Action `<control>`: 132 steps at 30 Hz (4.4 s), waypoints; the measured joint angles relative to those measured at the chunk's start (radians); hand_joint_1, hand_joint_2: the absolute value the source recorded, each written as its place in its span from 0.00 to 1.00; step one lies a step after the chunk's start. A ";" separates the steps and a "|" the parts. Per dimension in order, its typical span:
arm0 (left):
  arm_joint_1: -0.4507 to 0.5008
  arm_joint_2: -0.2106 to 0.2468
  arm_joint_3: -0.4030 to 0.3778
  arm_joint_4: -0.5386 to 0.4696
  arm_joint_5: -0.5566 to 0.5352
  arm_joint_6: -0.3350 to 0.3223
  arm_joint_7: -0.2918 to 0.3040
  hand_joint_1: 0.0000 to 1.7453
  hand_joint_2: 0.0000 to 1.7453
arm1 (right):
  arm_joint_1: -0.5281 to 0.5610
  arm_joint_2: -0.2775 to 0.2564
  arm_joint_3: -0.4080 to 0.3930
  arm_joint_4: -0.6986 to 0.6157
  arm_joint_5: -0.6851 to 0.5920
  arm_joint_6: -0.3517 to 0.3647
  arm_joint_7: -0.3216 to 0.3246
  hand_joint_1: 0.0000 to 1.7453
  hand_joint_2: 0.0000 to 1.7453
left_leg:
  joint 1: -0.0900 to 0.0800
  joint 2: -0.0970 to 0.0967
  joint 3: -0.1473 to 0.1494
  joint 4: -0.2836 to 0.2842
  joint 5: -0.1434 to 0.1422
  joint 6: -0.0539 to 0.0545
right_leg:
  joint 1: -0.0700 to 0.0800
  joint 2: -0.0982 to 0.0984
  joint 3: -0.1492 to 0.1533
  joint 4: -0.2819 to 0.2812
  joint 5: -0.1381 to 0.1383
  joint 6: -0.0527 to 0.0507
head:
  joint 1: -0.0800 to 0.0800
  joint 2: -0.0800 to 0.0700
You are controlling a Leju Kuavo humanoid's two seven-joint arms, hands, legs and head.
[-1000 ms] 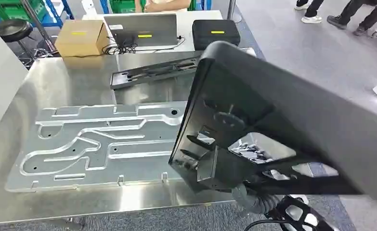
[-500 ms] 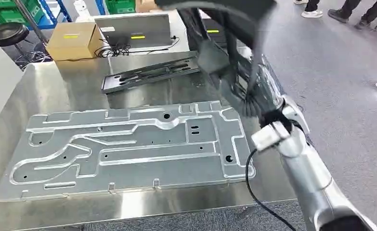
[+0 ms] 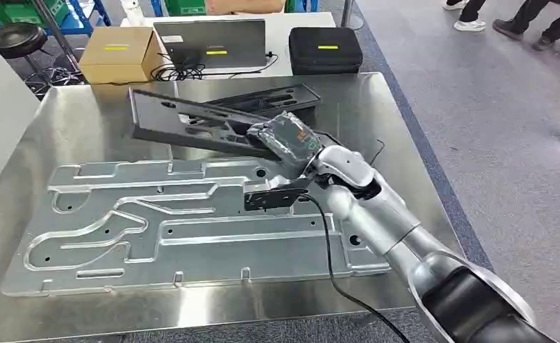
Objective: Take the parts from the cabinet and place them on the table.
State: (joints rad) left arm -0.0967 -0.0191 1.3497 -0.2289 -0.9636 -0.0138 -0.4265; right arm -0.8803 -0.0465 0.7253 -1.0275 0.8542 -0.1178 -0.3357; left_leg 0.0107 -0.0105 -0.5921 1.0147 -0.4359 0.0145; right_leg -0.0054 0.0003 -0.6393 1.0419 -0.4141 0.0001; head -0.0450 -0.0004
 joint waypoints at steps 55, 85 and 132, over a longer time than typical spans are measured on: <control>0.012 -0.004 -0.032 0.002 -0.031 -0.023 -0.074 0.00 0.00 | -0.059 0.154 0.141 0.455 -0.129 -0.028 -0.018 0.00 0.00 | 0.013 0.009 0.009 -0.017 0.013 -0.002 | -0.008 0.006 -0.048 0.196 -0.157 0.028 | -0.001 0.000; 0.020 -0.005 -0.027 0.003 -0.018 -0.024 -0.092 0.00 0.00 | 0.253 -0.038 -0.205 -0.248 -0.536 -0.031 -0.214 0.00 0.00 | -0.003 0.003 0.005 -0.004 -0.001 -0.021 | 0.003 0.011 0.043 -0.031 -0.022 -0.002 | -0.001 0.000; 0.041 -0.018 0.031 0.003 -0.003 0.024 -0.087 0.00 0.00 | 1.028 -0.112 -0.936 -0.904 -0.517 -0.301 -0.296 0.00 0.00 | 0.000 0.016 -0.084 0.074 -0.044 -0.039 | -0.010 -0.008 0.133 -0.051 -0.085 -0.027 | -0.002 0.000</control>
State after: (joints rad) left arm -0.0556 -0.0374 1.3809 -0.2262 -0.9667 0.0103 -0.5138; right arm 0.1480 -0.1587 -0.2107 -1.9320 0.3376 -0.4193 -0.6321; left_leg 0.0111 0.0053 -0.6760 1.0883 -0.4794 -0.0245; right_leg -0.0158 -0.0079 -0.5063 0.9910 -0.4988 -0.0272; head -0.0473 -0.0004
